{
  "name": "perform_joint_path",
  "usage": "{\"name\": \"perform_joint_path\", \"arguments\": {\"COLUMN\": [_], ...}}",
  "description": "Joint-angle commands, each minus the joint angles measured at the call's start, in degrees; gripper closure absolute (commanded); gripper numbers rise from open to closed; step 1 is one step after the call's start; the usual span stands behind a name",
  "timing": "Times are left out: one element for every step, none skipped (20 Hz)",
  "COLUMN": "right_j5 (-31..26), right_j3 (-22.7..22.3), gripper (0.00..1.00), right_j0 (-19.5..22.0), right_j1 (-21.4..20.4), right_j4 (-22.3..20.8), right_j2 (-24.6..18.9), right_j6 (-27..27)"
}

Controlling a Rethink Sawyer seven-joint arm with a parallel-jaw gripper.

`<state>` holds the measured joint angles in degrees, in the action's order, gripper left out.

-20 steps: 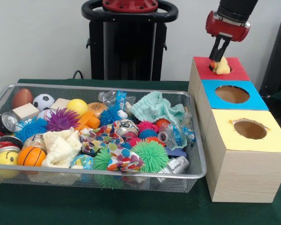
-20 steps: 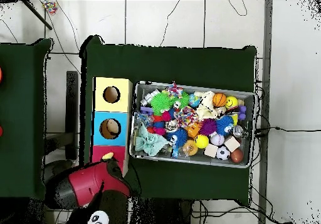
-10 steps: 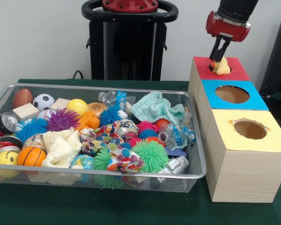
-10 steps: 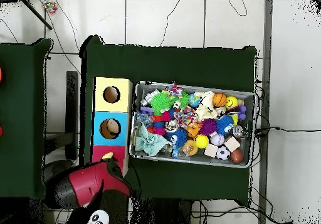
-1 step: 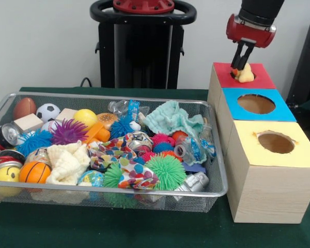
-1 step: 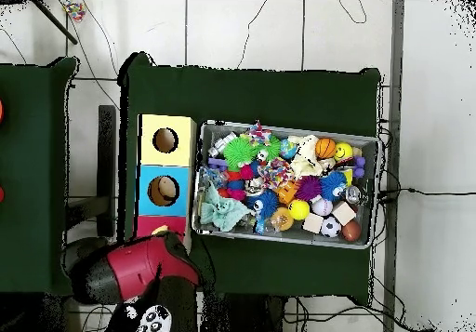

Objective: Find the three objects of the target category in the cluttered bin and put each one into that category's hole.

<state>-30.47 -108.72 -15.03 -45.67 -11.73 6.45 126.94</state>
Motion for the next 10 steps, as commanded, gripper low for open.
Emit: {"name": "perform_joint_path", "arguments": {"right_j5": [6.9, 7.8, 8.7, 9.7, 10.5, 11.4, 12.3, 12.9, 13.5, 14.0], "right_j3": [1.1, 1.2, 1.2, 1.3, 1.3, 1.3, 1.3, 1.3, 1.3, 1.4], "gripper": [1.0, 1.0, 1.0, 1.0, 1.0, 1.0, 1.0, 1.0, 1.0, 1.0], "right_j0": [0.9, 0.5, 0.1, -0.2, -0.6, -0.9, -1.3, -1.7, -2.2, -2.8], "right_j1": [4.3, 5.0, 5.7, 6.4, 7.1, 7.8, 8.4, 9.0, 9.5, 10.1], "right_j4": [-2.2, -2.3, -2.5, -2.6, -2.6, -2.6, -2.5, -2.3, -2.2, -1.9], "right_j2": [-1.7, -1.2, -0.8, -0.3, 0.1, 0.5, 0.8, 1.4, 1.9, 2.6], "right_j6": [5.2, 5.7, 6.2, 6.7, 7.1, 7.5, 7.8, 8.1, 8.4, 8.9]}}
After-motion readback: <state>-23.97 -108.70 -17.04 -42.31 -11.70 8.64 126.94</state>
